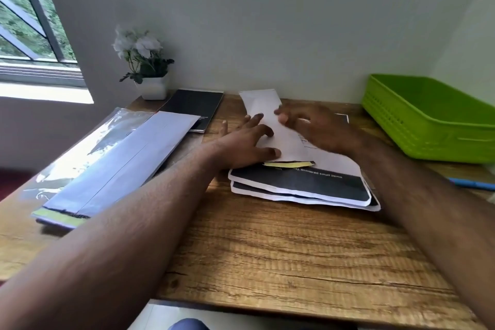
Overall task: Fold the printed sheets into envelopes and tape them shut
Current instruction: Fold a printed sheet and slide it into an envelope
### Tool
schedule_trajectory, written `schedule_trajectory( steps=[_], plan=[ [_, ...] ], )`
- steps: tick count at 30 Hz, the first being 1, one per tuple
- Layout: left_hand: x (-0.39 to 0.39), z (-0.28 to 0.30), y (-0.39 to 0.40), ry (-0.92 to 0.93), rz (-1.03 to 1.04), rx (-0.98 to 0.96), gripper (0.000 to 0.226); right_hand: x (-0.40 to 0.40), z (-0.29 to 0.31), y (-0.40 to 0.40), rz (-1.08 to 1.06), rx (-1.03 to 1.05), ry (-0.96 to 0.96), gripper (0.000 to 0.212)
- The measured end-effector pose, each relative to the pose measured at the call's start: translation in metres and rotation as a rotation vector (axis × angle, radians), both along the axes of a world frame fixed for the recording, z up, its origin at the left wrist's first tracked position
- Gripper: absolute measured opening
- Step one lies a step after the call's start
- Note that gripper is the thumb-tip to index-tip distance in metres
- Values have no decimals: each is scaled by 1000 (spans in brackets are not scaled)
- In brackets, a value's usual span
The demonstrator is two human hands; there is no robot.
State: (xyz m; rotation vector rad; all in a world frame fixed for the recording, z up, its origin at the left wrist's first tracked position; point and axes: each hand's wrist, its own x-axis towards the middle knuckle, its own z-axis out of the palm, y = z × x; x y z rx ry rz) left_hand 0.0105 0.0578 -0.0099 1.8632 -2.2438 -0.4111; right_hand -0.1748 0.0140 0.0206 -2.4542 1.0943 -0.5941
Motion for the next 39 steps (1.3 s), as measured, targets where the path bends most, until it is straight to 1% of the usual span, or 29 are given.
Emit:
schedule_trajectory(
  steps=[1,2,5,9,13,16,19,22,23,25,27,29,30,31,32,34,35,36,37,38,39],
  plan=[
    [0,-1,-1,-2,3,21,69,5,5,-9,-30,-29,-14,49],
    [0,-2,-1,-2,5,44,75,9,9,-19,-49,-53,13,46],
    [0,-2,-4,8,-1,85,81,31,15,-46,-40,-107,156,44],
    [3,-1,-4,36,-10,76,78,65,-6,-66,-43,-91,286,47],
    [1,1,0,40,-17,67,74,73,-26,-69,-20,48,385,53],
    [2,1,0,75,0,85,70,76,-26,-77,-25,85,486,56],
    [3,2,-1,133,18,81,60,76,-23,-94,-32,90,577,61],
    [3,1,-2,102,13,89,59,71,-33,-106,-45,-75,574,56],
    [3,1,-3,99,7,93,60,70,-38,-107,-47,-98,556,56],
    [4,1,-3,95,-4,94,62,69,-44,-108,-56,-97,527,56],
    [5,2,-3,122,-17,76,61,69,-43,-109,-70,-71,571,58],
    [7,4,-2,169,-55,35,54,70,-37,-106,-79,-54,639,60],
    [7,5,-2,186,-89,16,47,70,-35,-106,-87,-71,638,60],
    [8,7,-2,197,-123,4,41,68,-31,-103,-102,-106,588,60],
    [8,8,-2,214,-148,-2,34,63,-27,-98,-117,-149,490,60],
    [8,9,-1,249,-171,-10,25,45,-14,-78,-107,-178,233,56],
    [8,10,-2,261,-172,-22,22,32,-9,-64,-77,-146,159,51],
    [7,10,-1,269,-173,-30,21,16,-7,-47,-29,-86,142,45],
    [7,11,-1,275,-173,-21,21,0,-7,-29,25,-5,177,41],
    [7,12,-1,276,-176,8,25,-14,-9,-9,70,80,232,42],
    [7,13,1,269,-177,49,31,-25,-12,7,99,134,272,48]
  ],
)
